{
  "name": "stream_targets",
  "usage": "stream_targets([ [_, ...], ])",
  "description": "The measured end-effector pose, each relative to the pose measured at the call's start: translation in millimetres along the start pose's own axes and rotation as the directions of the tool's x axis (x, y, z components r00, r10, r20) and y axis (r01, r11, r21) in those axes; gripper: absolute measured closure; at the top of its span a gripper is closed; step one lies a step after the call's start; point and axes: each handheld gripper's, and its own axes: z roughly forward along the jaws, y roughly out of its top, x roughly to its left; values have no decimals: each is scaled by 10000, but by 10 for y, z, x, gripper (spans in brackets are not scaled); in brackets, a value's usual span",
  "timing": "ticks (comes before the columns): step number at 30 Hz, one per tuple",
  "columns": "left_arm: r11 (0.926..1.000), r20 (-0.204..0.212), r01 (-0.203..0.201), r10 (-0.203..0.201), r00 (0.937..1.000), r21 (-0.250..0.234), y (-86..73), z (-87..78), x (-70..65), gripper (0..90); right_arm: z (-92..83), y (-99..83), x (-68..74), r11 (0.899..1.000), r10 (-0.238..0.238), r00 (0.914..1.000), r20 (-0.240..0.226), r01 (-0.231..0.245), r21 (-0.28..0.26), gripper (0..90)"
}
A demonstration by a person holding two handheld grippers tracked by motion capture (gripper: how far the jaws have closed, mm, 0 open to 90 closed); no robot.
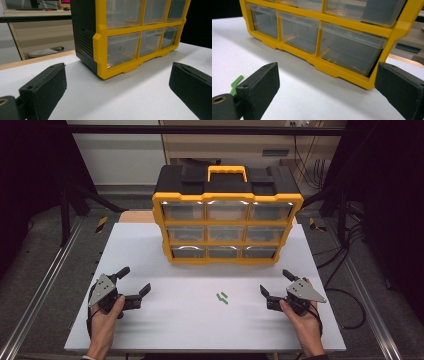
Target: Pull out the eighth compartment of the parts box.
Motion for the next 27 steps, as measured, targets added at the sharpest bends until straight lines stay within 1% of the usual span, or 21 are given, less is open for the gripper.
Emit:
stream_targets([
  [1, 10000, -21, -16, 16, 10000, -2, 0, -3, 2, 8, 5, 6, 14, 10000, -75, 10000, -4, 75, 15, 58],
  [4, 10000, -44, -14, 14, 10000, -3, -2, -6, 11, 8, 4, 12, 25, 10000, -61, 10000, 1, 61, 61, 57],
  [6, 10000, -24, 48, -48, 10000, -2, -6, -2, 15, 8, 16, 18, 40, 9997, -152, 9998, 122, 150, 183, 57],
  [10, 10000, 14, 74, -74, 10000, -2, -5, 3, 11, 8, 34, 30, 68, 9994, -267, 9995, 178, 263, 203, 57],
  [11, 10000, 55, 40, -40, 10000, 32, -4, 10, 3, 8, 42, 48, 94, 9984, -458, 9986, 254, 449, 337, 57],
  [12, 10000, 55, 40, -40, 10000, 32, -4, 10, 3, 8, 42, 48, 94, 9984, -458, 9986, 254, 449, 337, 57],
  [14, 10000, 111, 7, -7, 9999, 81, -5, 21, -6, 8, 59, 65, 121, 9967, -580, 9977, 359, 559, 583, 58],
  [15, 10000, 129, 14, -15, 9999, 79, -4, 23, -7, 8, 77, 74, 133, 9965, -650, 9972, 382, 628, 559, 59],
  [17, 9999, 173, 62, -64, 9998, 78, -6, 30, -11, 8, 99, 97, 159, 9940, -840, 9952, 496, 802, 746, 61],
  [20, 9999, 247, 73, -76, 9997, 98, -8, 40, -17, 8, 150, 136, 188, 9895, -1127, 9921, 548, 1071, 970, 61],
  [21, 9999, 256, 103, -104, 9996, 67, -7, 44, -23, 8, 170, 157, 204, 9900, -1035, 9936, 442, 986, 1013, 61],
  [22, 9999, 256, 103, -104, 9996, 67, -7, 44, -23, 8, 170, 157, 204, 9900, -1035, 9936, 442, 986, 1013, 61],
  [23, 9999, 285, 101, -102, 9995, 39, -5, 47, -30, 8, 207, 198, 227, 9853, -1242, 9913, 428, 1181, 1237, 62],
  [24, 9999, 300, 16, -20, 9995, 107, -5, 45, -30, 8, 219, 209, 228, 9837, -1364, 9898, 411, 1304, 1235, 62],
  [26, 9999, 307, 81, -83, 9995, 70, -7, 52, -37, 8, 257, 237, 245, 9817, -1351, 9901, 381, 1286, 1405, 61],
  [27, 9999, 306, 78, -81, 9995, 80, -8, 54, -38, 8, 275, 247, 250, 9786, -1474, 9884, 360, 1404, 1505, 62],
])
